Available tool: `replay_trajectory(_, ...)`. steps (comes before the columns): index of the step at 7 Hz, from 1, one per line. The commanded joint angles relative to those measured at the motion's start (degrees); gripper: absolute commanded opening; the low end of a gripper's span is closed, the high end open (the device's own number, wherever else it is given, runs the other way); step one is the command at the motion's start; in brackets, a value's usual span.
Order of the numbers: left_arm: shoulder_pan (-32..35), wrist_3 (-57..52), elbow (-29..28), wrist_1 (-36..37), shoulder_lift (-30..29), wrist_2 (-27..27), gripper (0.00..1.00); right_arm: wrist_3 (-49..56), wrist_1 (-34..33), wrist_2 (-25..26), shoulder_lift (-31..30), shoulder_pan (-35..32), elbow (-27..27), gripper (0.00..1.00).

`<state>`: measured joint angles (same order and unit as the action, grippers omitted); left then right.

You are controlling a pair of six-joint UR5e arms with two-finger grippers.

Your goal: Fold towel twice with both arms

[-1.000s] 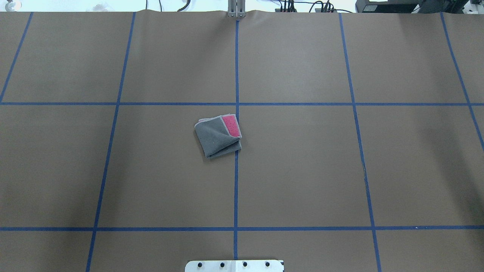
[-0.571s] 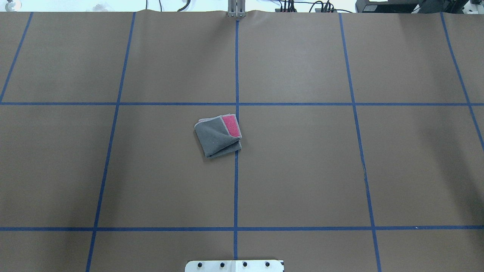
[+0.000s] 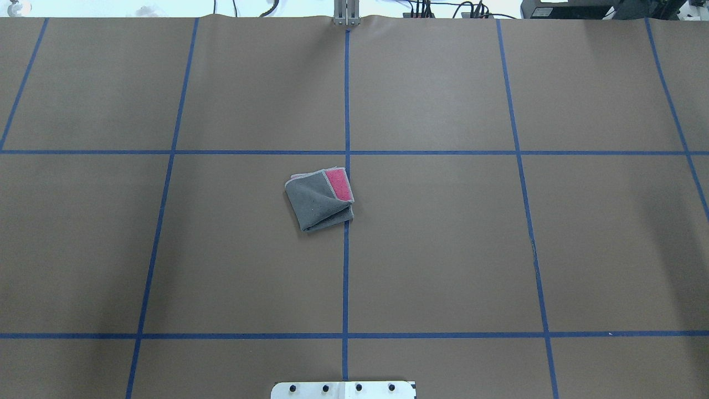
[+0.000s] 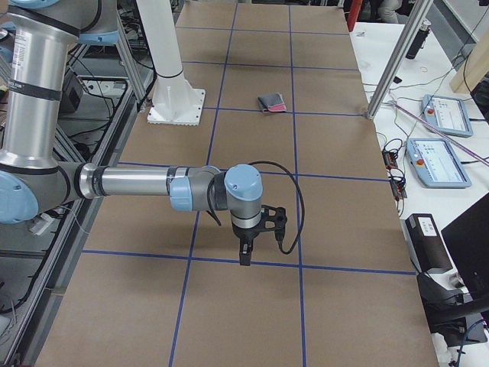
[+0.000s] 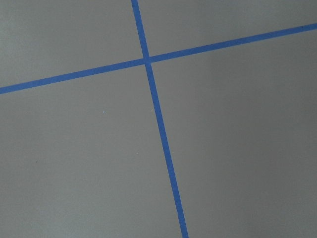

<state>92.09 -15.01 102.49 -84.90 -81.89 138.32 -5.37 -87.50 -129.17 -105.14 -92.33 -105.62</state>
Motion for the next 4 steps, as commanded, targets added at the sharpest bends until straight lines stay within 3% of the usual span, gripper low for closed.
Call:
replay_trajectory(1, 0.11, -0.02, 0.43, -0.1, 0.24, -0.42, 1.0, 2.02, -0.04, -0.03, -2.79, -4.26, -0.12, 1.0)
replay_trajectory(4, 0.2, 0.24, 0.43, -0.1, 0.33, -0.42, 1.0, 2.2, 0.4, -0.56, -2.17, -4.18, 0.23, 1.0)
